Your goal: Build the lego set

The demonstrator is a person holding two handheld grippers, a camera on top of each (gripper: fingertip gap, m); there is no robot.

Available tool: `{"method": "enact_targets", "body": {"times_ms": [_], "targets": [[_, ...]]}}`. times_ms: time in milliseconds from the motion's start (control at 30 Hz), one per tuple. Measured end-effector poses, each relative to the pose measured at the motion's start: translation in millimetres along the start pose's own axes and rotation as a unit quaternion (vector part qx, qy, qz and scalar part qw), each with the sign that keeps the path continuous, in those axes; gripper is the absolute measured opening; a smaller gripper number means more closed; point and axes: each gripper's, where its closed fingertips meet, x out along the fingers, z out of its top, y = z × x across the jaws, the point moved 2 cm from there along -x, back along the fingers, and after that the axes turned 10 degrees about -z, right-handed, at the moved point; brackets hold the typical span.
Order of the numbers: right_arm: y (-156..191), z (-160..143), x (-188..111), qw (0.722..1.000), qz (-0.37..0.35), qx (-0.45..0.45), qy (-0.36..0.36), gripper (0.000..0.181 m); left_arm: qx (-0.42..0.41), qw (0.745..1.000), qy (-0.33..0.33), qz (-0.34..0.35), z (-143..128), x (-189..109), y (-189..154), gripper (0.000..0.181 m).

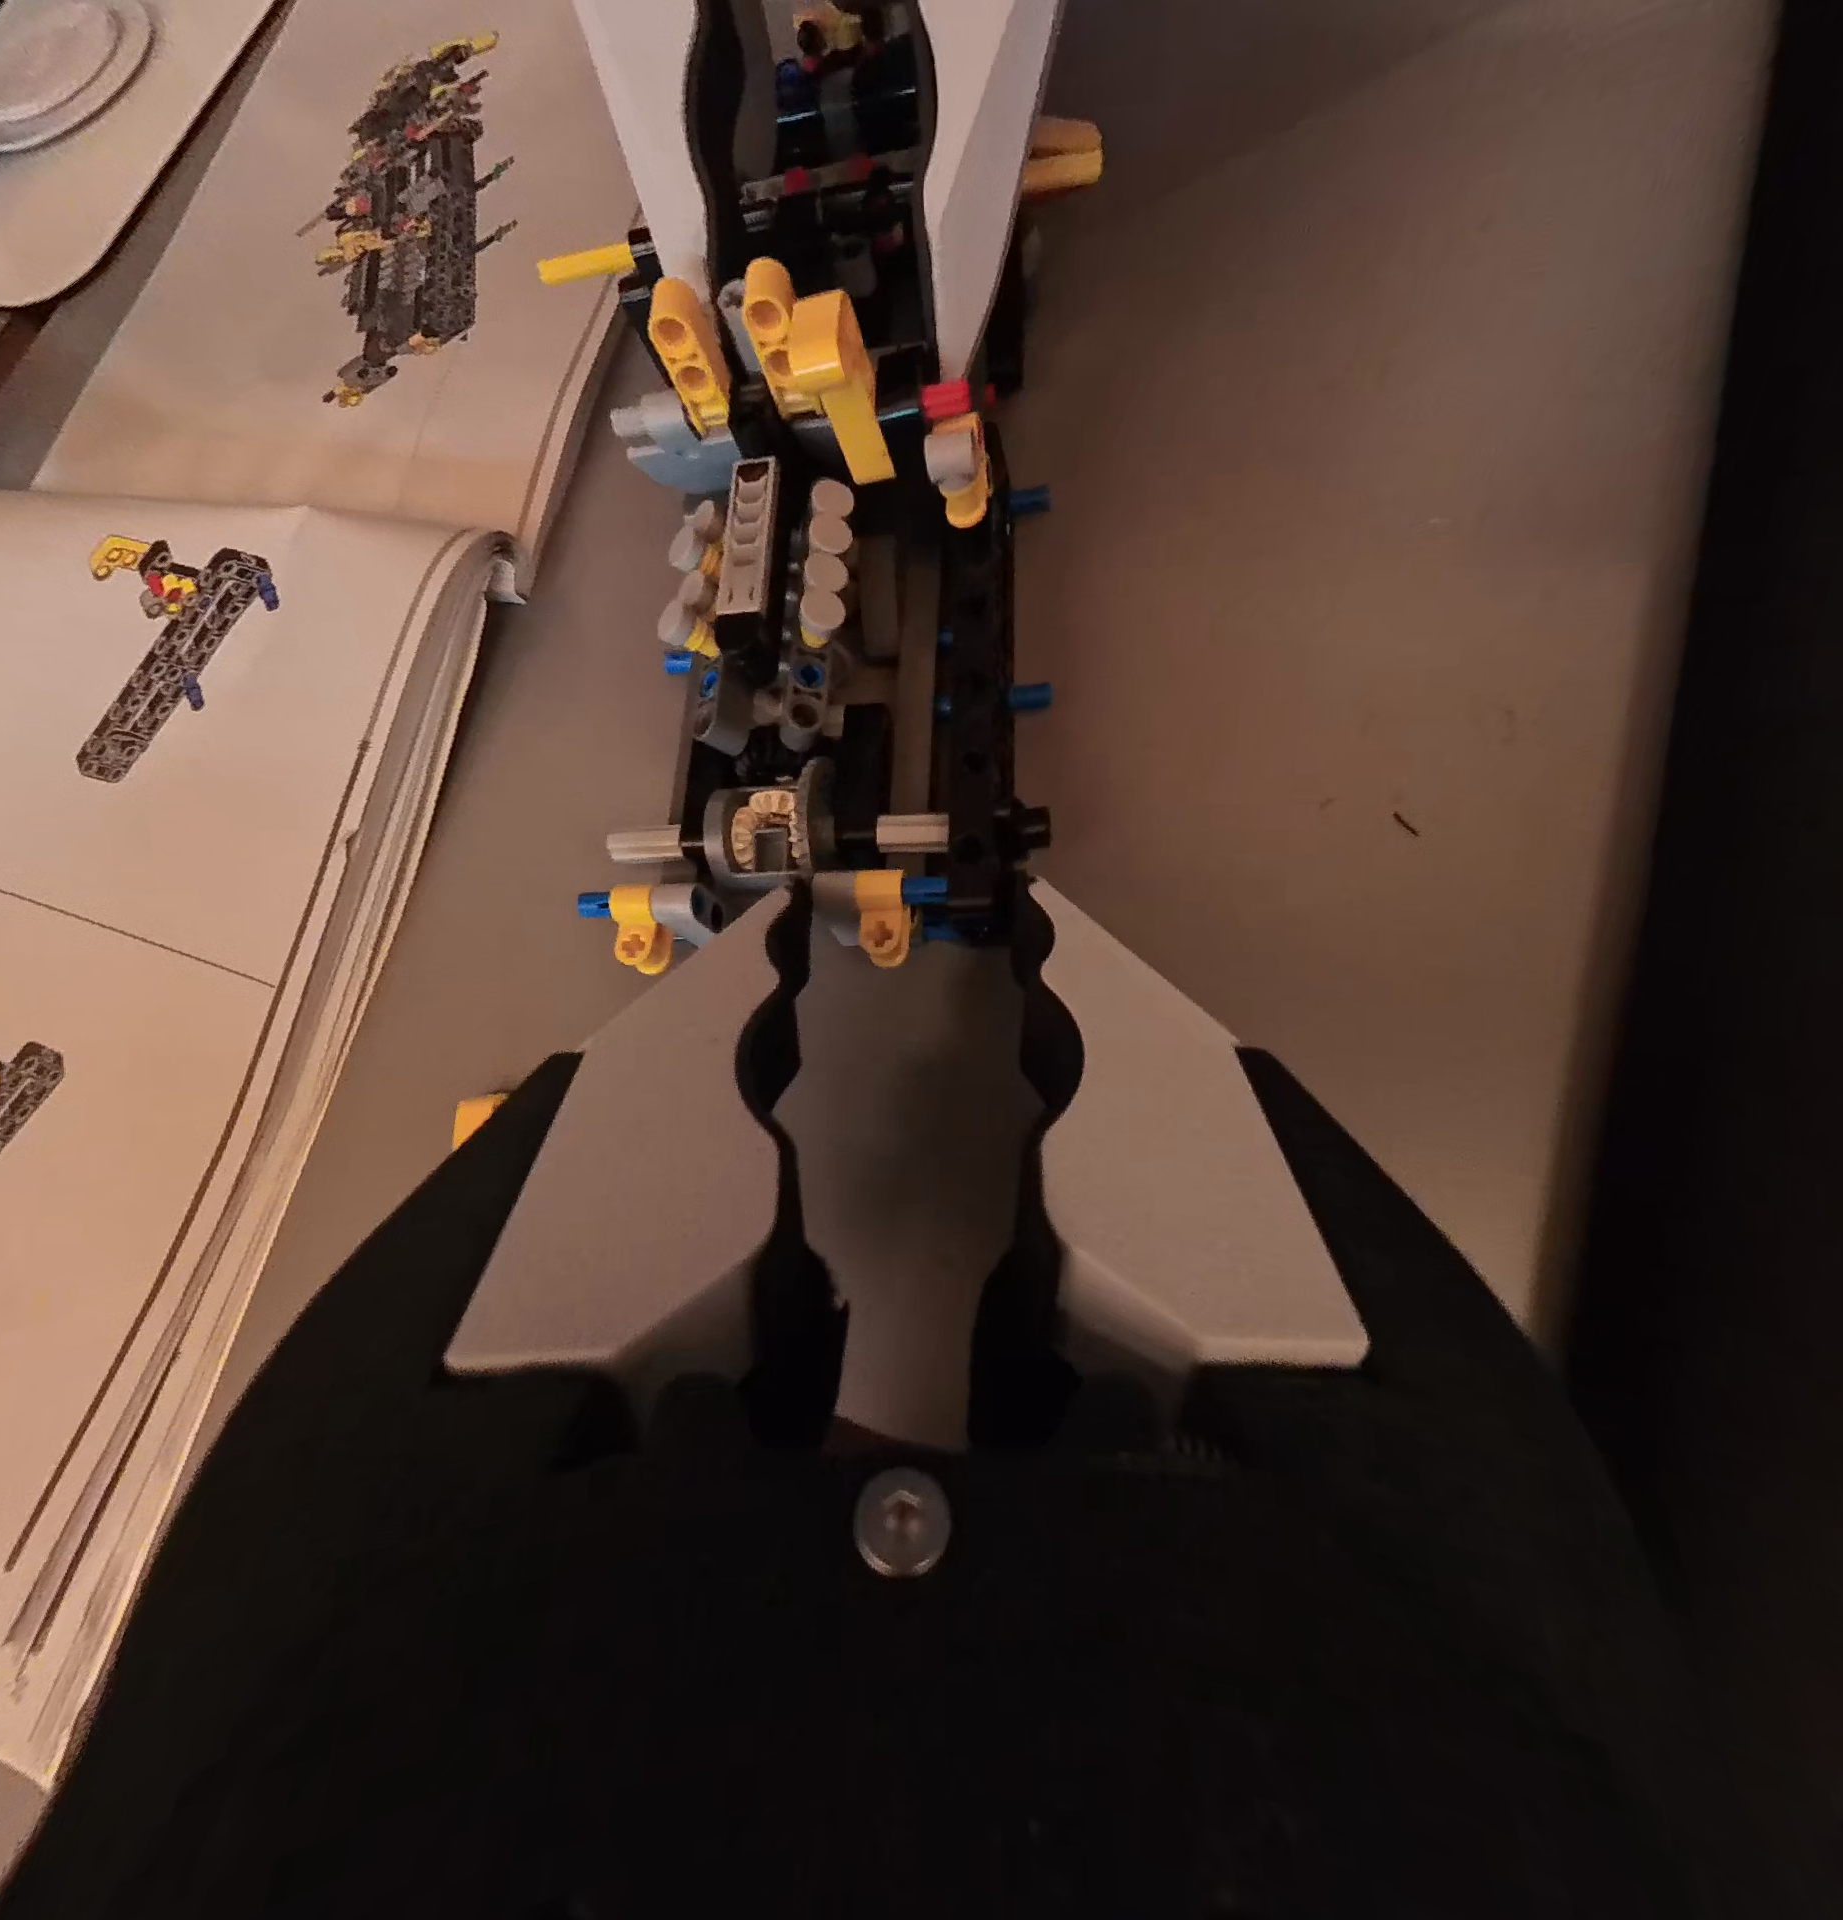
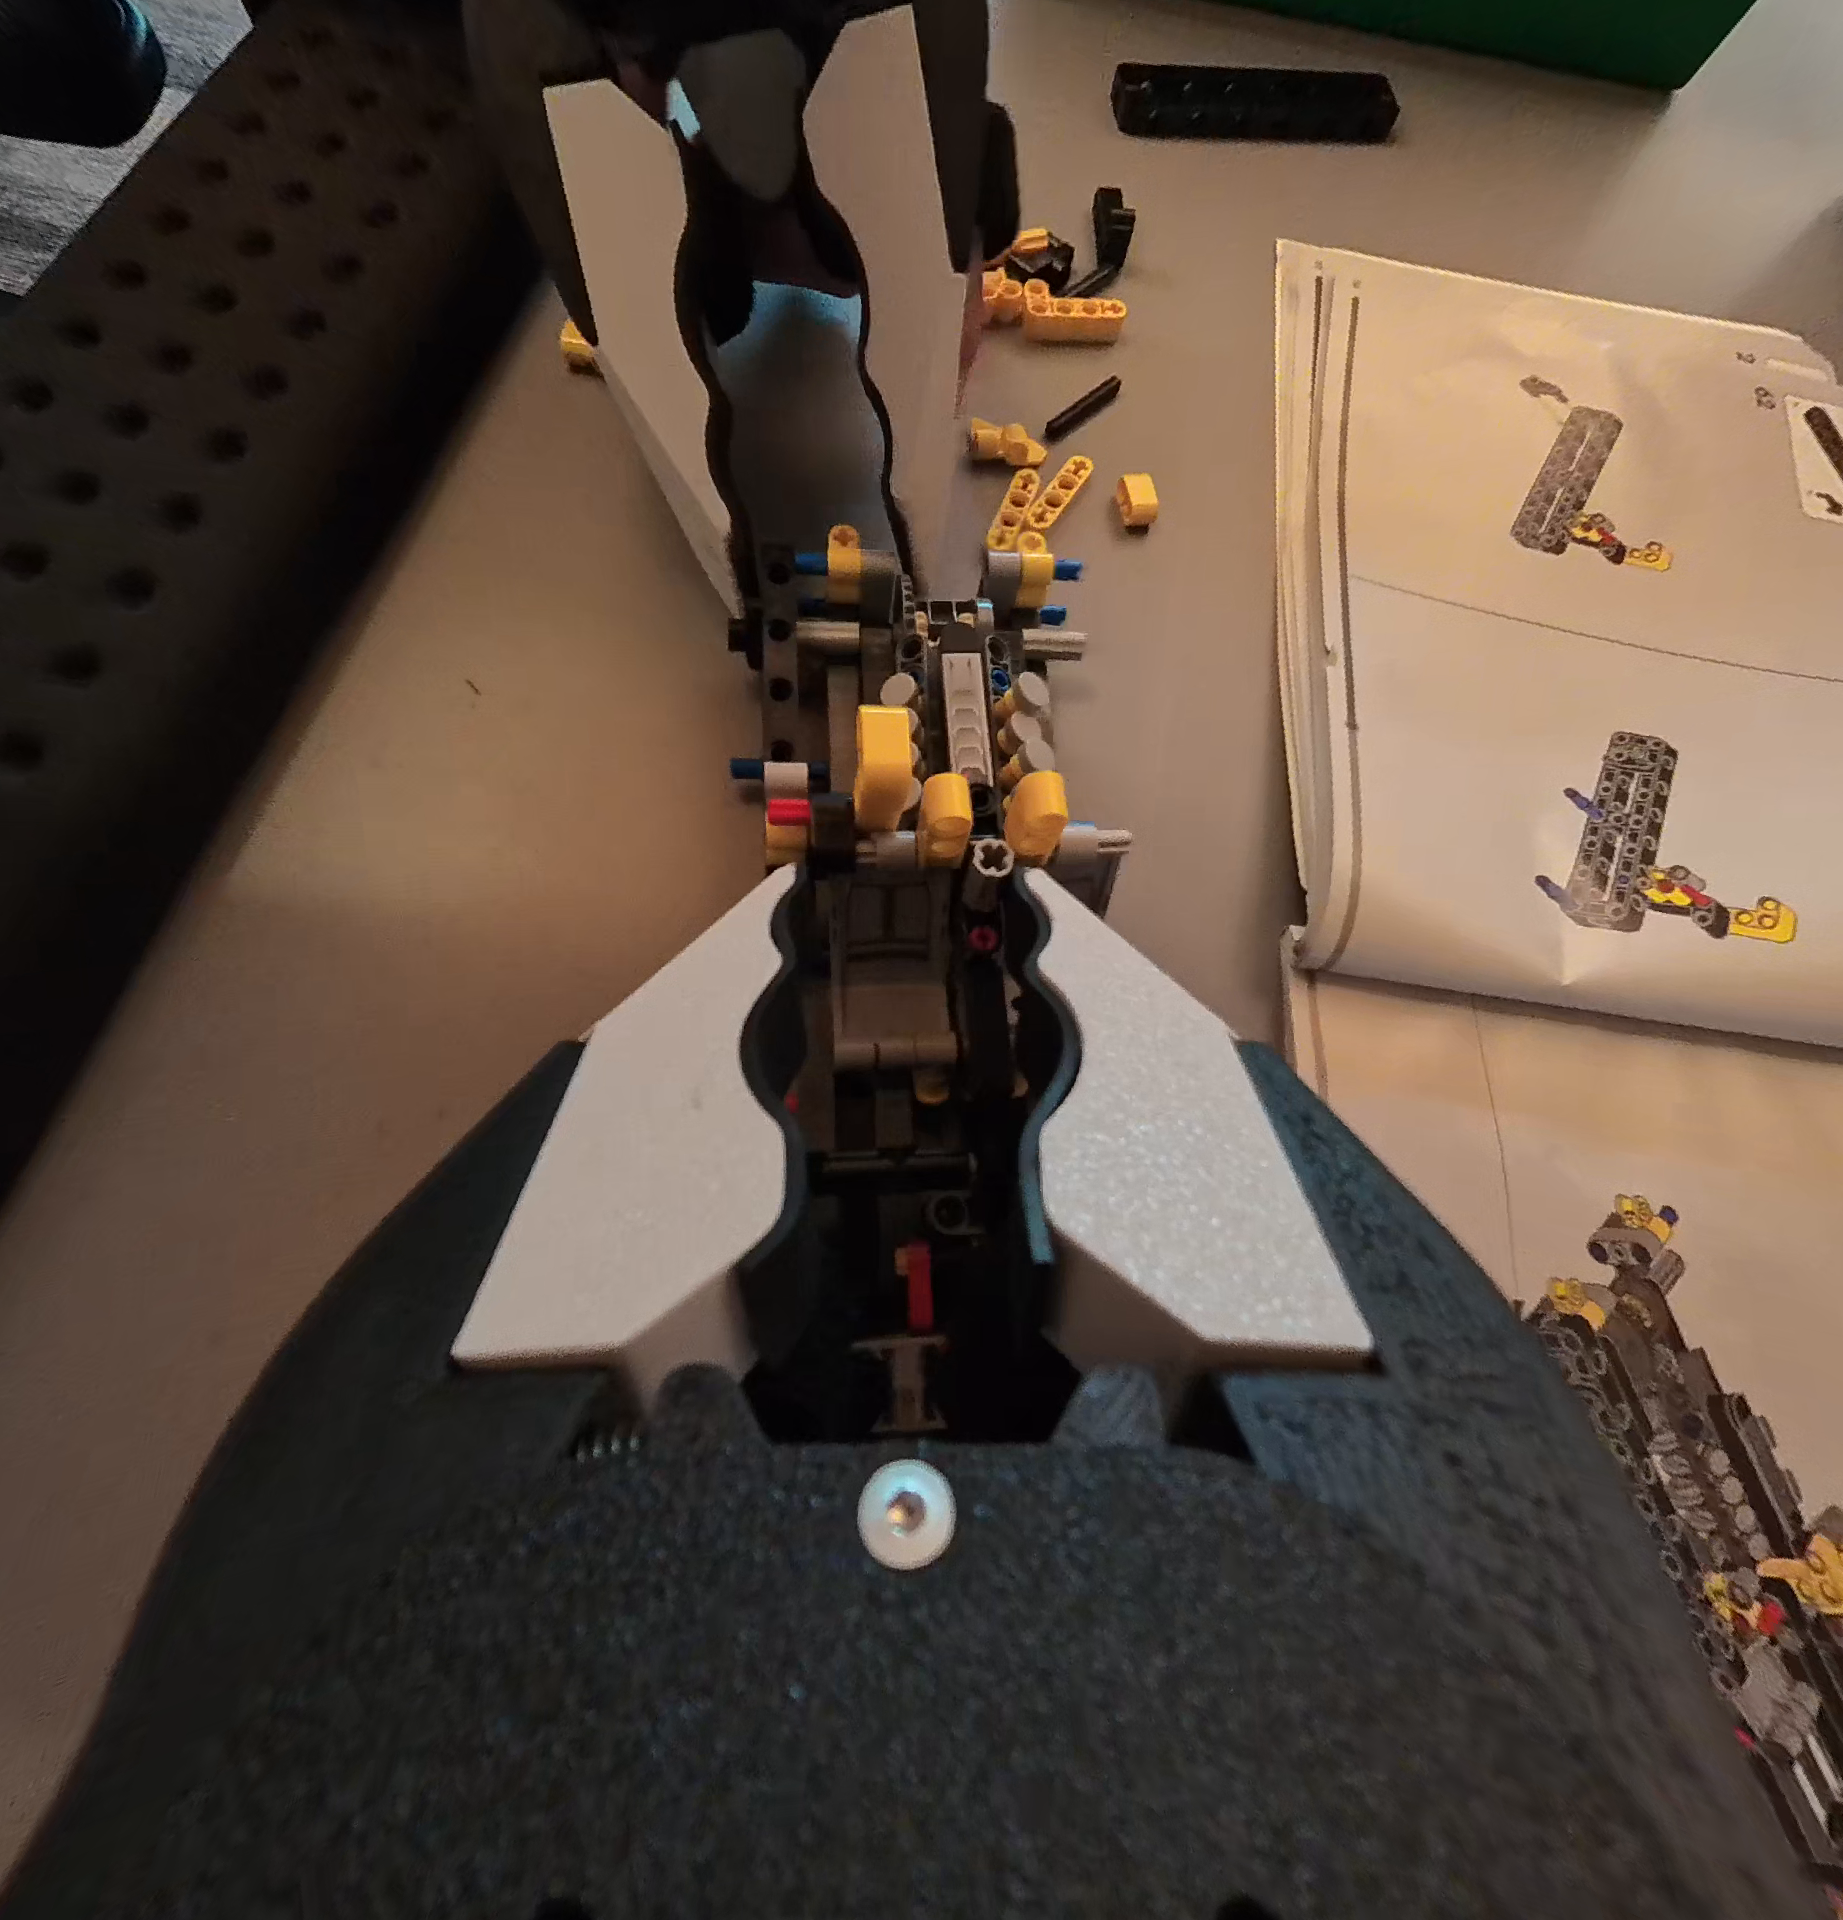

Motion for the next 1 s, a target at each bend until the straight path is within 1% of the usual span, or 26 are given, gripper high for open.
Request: {"method": "enact_targets", "body": {"times_ms": [233, 433, 533, 633, 700, 733, 767, 800, 833, 900, 967, 1000], "targets": [[2.8, 1.6, 2.5, 1.000, 0.011, 0.002, 0.000, 0.035, -0.018, 1.000, -0.007, -0.018, -5.7, -2.0, -3.4, 0.038], [0.7, 0.3, 1.9, 1.000, -0.001, -0.003, 0.002, 0.034, -0.014, 1.000, -0.004, -0.016, -7.6, -2.5, -3.9, 0.036], [-4.3, 3.0, -5.3, 1.000, -0.017, 0.001, 0.007, 0.036, -0.016, 1.000, -0.001, -0.016, -6.8, -1.9, -4.6, 0.036], [-10.3, 24.8, -25.2, 0.998, -0.058, 0.012, 0.011, 0.038, -0.025, 1.000, -0.001, -0.017, -3.0, 0.5, -7.1, 0.036], [-1.7, 49.5, -33.7, 0.996, -0.085, 0.027, 0.003, 0.037, -0.022, 1.000, 0.003, -0.011, -1.9, 2.3, -8.5, 0.036], [9.9, 63.1, -32.0, 0.995, -0.086, 0.043, -0.004, 0.036, -0.021, 1.000, 0.003, -0.008, -1.5, 2.9, -8.6, 0.036], [27.1, 75.4, -25.1, 0.996, -0.068, 0.064, -0.014, 0.034, -0.020, 1.000, 0.003, -0.007, -1.0, 3.4, -8.8, 0.036], [45.4, 81.0, -13.9, 0.996, -0.046, 0.077, -0.010, 0.033, -0.020, 1.000, 0.002, -0.008, -0.5, 3.5, -8.9, 0.037], [58.1, 78.7, -0.3, 0.996, -0.039, 0.082, 0.014, 0.036, -0.020, 1.000, 0.000, -0.007, -0.1, 3.4, -8.9, 0.037], [72.5, 64.0, 24.4, 0.994, -0.033, 0.075, 0.073, 0.042, -0.018, 1.000, -0.005, -0.004, 1.2, 3.7, -8.7, 0.037], [68.7, 50.9, 40.0, 0.989, -0.044, 0.079, 0.115, 0.046, -0.014, 1.000, -0.006, 0.000, 1.6, 4.1, -8.6, 0.037], [67.9, 48.8, 44.5, 0.988, -0.038, 0.087, 0.125, 0.047, -0.013, 1.000, -0.006, 0.001, 1.5, 4.3, -8.4, 0.037]]}}
